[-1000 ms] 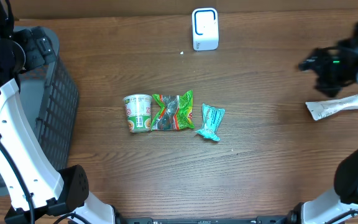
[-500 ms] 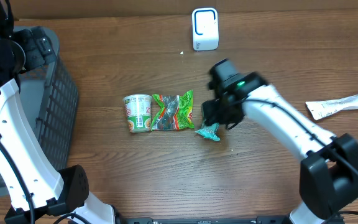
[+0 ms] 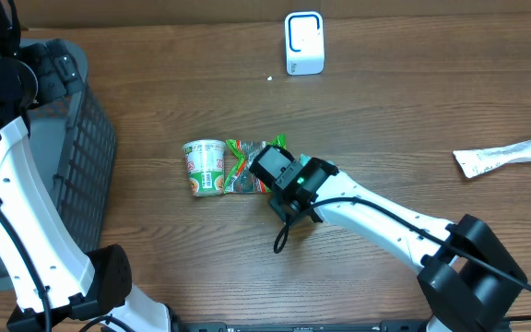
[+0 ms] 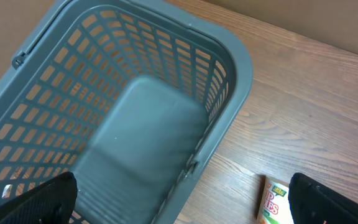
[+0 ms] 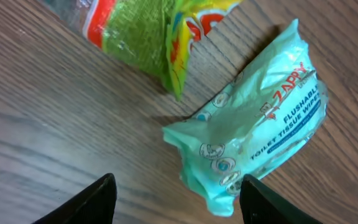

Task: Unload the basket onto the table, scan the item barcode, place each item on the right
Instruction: 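Reach the right gripper to the green wipes pack and grasp it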

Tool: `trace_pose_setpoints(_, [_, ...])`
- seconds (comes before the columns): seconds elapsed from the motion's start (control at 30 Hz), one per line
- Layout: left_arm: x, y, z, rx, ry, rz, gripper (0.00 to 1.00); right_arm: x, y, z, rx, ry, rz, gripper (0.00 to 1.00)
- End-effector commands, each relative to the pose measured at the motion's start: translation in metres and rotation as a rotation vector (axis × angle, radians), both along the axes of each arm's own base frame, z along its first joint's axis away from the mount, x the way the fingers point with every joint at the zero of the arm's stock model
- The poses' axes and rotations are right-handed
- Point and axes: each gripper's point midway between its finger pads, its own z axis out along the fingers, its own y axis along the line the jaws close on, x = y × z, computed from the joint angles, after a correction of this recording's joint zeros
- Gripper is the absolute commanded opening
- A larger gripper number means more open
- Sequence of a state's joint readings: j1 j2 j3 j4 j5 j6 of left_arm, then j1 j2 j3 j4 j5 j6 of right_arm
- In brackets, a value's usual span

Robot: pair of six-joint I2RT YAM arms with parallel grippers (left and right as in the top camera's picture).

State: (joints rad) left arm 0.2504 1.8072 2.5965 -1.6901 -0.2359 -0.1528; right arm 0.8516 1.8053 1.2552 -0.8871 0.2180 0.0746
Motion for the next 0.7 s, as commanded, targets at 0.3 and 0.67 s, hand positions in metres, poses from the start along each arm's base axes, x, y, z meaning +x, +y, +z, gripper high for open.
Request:
trace_pose_setpoints(0.3, [0.001, 0.000, -0.001, 0.007, 0.007, -0.012, 1.00, 0.012, -0.014, -0.024, -0.045, -0.091, 0.095, 0.65])
trace_pose_setpoints(0.67, [0.001, 0.000, -0.001, 0.007, 0.007, -0.012, 1.00, 0.037, -0.043, -0.029, -0.048, -0.125, -0.005, 0.48])
